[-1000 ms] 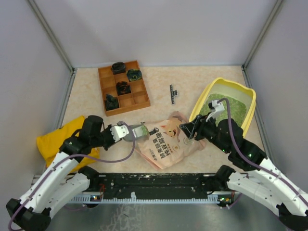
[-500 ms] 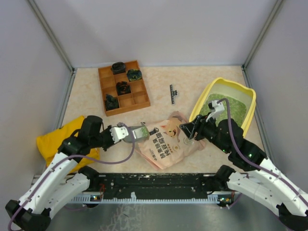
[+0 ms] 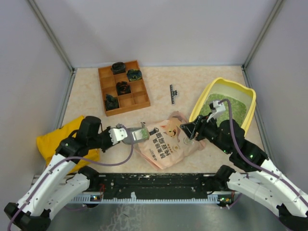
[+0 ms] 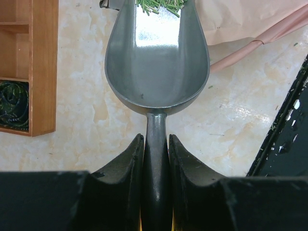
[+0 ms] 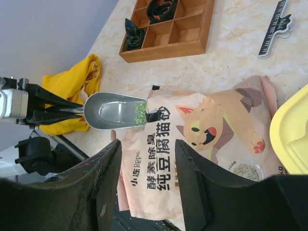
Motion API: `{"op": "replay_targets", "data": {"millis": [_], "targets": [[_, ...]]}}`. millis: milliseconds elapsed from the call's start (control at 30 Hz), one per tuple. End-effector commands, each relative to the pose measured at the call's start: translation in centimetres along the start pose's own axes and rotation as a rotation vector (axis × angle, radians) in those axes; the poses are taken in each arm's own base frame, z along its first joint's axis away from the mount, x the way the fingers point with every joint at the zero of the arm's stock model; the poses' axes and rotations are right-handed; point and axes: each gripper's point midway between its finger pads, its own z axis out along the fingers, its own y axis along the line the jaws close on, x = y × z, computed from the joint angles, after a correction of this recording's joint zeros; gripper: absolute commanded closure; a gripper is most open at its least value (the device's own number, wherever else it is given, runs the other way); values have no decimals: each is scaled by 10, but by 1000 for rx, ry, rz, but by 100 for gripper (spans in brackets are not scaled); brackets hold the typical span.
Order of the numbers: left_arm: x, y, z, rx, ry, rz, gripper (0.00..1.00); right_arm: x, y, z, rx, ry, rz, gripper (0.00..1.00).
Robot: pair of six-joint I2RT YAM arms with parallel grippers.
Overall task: Fill the litter box with clean litter
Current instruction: 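Scoop the cat litter from the cat litter bag.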
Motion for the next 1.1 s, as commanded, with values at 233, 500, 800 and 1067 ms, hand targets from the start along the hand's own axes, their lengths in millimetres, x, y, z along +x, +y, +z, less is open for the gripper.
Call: {"op": "replay_targets", "data": {"millis": [233,500,800,1067], "targets": [[-22,4,-14,-12,-80,46,100,-30,17,-7,-56,-84,-2,51],[-24,3,-16,-9,-86,50,100,-30,17,-8,-57,-87,-1,51],[-26,2,-23,-21,-96,54,100,-30,20,-3,-68,-80,0,51],[-39,5,-38,-47,-141,69,100,-27,22,0,-78,-72,13,52]]}}
